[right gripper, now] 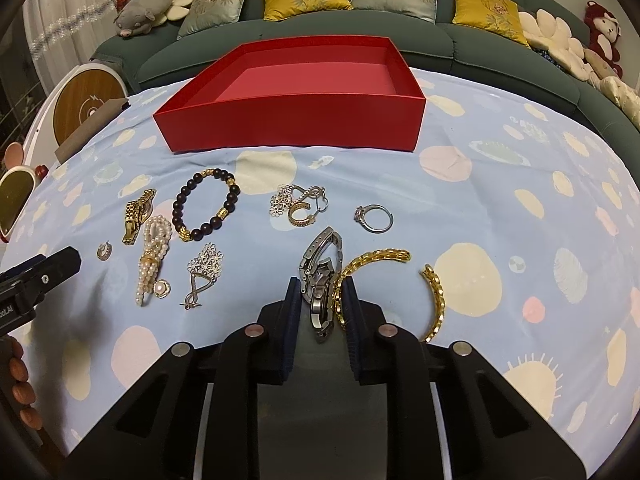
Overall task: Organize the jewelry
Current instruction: 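Grasp the gold watch with the left tool while the right tool grasps the gold chain bracelet, then carry the gold watch and gold chain bracelet into the red box with both tools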
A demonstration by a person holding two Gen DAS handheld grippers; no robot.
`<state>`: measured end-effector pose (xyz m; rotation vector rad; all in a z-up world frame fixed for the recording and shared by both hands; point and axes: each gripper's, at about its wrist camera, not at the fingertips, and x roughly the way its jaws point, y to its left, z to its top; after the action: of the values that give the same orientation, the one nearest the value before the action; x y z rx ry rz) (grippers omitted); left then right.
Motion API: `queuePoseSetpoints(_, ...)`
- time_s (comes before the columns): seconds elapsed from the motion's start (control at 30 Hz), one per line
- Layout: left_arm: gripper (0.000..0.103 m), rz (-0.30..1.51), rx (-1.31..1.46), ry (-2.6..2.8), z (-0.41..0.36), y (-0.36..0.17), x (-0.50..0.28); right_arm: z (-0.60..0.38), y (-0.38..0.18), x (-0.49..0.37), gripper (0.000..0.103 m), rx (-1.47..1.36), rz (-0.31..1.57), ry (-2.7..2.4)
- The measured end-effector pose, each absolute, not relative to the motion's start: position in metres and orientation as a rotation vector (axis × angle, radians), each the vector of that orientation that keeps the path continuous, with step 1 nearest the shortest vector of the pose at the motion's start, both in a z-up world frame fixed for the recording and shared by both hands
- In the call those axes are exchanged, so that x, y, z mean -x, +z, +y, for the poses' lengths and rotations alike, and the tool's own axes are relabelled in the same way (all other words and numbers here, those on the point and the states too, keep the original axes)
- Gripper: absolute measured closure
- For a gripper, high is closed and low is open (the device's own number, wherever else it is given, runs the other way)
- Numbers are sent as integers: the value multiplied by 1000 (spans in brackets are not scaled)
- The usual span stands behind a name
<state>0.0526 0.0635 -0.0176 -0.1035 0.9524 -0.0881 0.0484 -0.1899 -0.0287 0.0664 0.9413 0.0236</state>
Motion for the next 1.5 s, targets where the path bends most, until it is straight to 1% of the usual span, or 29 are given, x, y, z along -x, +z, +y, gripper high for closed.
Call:
queuePoseSetpoints(0.13, 7, 950, 114, -118, 49, -18, -70, -192, -22, -42, 83, -85, 932, 47)
queuePoseSetpoints(0.2, 13, 947, 109, -127, 42, -18, -79, -192, -18, -38, 83, -89, 922, 57)
queuePoseSetpoints(0.23, 15, 951, 104, -129, 39, -20, -83, -192, -16, -36, 83, -91, 919, 63)
queuePoseSetpoints(0.27, 20, 958, 101, -129, 36, -22, -87, -192, -14, -35, 83, -93, 915, 68)
queuePoseSetpoints(0.3, 26, 966, 104, -132, 34, -25, -91, -192, -12, -34, 83, -94, 912, 73)
queuePoseSetpoints(0.37, 33, 987, 106, -133, 30, -31, -97, -192, -8, -32, 84, -98, 905, 83)
queuePoseSetpoints(0.47, 39, 973, 75, -113, 24, -36, -102, -193, -3, -28, 84, -105, 898, 98)
queuePoseSetpoints(0.53, 46, 965, 55, -113, 21, -36, -103, -193, -1, -26, 84, -106, 895, 105)
queuePoseSetpoints(0.6, 60, 960, 52, -121, 20, -36, -103, -196, 2, -23, 84, -108, 891, 109)
queuePoseSetpoints(0.63, 66, 959, 50, -128, 19, -36, -103, -197, 2, -21, 84, -110, 890, 111)
queuePoseSetpoints(0.67, 78, 958, 48, -141, 18, -36, -103, -198, 3, -20, 91, -110, 887, 110)
queuePoseSetpoints(0.7, 86, 959, 47, -157, 17, -36, -103, -199, 4, -19, 91, -106, 885, 108)
queuePoseSetpoints(0.77, 87, 958, 41, -161, 16, -35, -103, -201, 6, -17, 91, -108, 885, 112)
queuePoseSetpoints(0.87, 94, 948, 32, -170, 15, -34, -101, -203, 4, -16, 91, -103, 889, 107)
queuePoseSetpoints(0.97, 94, 948, 35, -174, 16, -33, -101, -204, 2, -18, 90, -89, 909, 90)
queuePoseSetpoints(1.0, 94, 947, 32, -173, 16, -33, -100, -205, 0, -19, 86, -80, 915, 70)
queuePoseSetpoints(1.03, 94, 946, 30, -174, 16, -34, -100, -208, 0, -19, 79, -80, 912, 44)
queuePoseSetpoints(1.07, 94, 944, 27, -174, 16, -34, -98, -211, -1, -19, 59, -81, 909, 21)
queuePoseSetpoints(1.1, 94, 943, 24, -174, 16, -33, -97, -214, 0, -18, 48, -81, 898, 0)
queuePoseSetpoints(1.27, 94, 923, 28, -182, 18, -28, -95, -219, 8, -13, 47, -91, 856, -2)
queuePoseSetpoints(1.43, 94, 902, 34, -198, 20, -21, -91, -208, 2, -14, 49, -66, 885, 37)
queuePoseSetpoints(1.5, 94, 898, 35, -207, 19, -18, -89, -208, -6, -16, 59, -74, 913, 42)
